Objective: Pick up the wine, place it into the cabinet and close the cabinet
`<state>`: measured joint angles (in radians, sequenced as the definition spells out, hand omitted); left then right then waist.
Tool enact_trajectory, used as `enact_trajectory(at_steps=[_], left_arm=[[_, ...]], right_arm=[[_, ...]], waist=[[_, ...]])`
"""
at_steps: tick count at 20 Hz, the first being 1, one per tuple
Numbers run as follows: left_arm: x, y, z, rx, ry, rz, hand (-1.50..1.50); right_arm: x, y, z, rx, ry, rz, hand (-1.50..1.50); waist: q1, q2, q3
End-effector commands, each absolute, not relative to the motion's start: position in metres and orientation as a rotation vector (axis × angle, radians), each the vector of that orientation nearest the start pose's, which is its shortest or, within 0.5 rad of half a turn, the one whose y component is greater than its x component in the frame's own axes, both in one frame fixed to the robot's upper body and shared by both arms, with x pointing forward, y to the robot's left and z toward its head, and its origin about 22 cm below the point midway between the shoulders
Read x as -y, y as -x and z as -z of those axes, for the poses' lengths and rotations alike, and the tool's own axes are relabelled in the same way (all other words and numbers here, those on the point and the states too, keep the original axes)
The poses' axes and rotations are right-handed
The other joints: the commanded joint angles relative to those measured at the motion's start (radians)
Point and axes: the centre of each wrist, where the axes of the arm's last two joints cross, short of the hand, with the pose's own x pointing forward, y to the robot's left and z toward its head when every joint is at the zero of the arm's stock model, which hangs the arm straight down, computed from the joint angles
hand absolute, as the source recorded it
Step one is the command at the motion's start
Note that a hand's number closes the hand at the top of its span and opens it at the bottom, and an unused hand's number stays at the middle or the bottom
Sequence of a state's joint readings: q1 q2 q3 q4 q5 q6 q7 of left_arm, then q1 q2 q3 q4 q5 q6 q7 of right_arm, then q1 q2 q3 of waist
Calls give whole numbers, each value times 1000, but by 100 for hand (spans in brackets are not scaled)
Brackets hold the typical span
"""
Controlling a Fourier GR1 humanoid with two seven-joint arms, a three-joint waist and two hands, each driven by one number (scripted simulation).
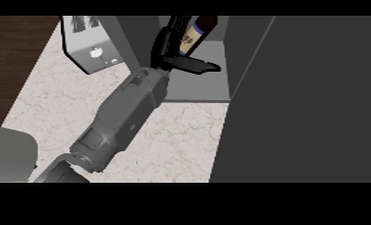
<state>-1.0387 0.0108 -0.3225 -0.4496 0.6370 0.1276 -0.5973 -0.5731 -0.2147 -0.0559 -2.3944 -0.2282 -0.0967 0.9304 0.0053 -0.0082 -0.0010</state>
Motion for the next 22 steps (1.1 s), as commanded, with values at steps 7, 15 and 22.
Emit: enact_trajectory(at_steps=[7, 15, 22], left_arm=[[-30, -355, -79, 1879, 482, 134, -150], [-22, -276, -69, 1870, 477, 15, -150], [-24, -225, -77, 1847, 518, -119, -150]], right_arm=[[202, -169, -287, 1955, -226, -251, -150], [206, -161, -282, 1992, -240, -279, -150], [192, -165, -294, 1975, -218, -244, -150]], waist=[[17, -8, 1], [0, 0, 1], [2, 1, 0]])
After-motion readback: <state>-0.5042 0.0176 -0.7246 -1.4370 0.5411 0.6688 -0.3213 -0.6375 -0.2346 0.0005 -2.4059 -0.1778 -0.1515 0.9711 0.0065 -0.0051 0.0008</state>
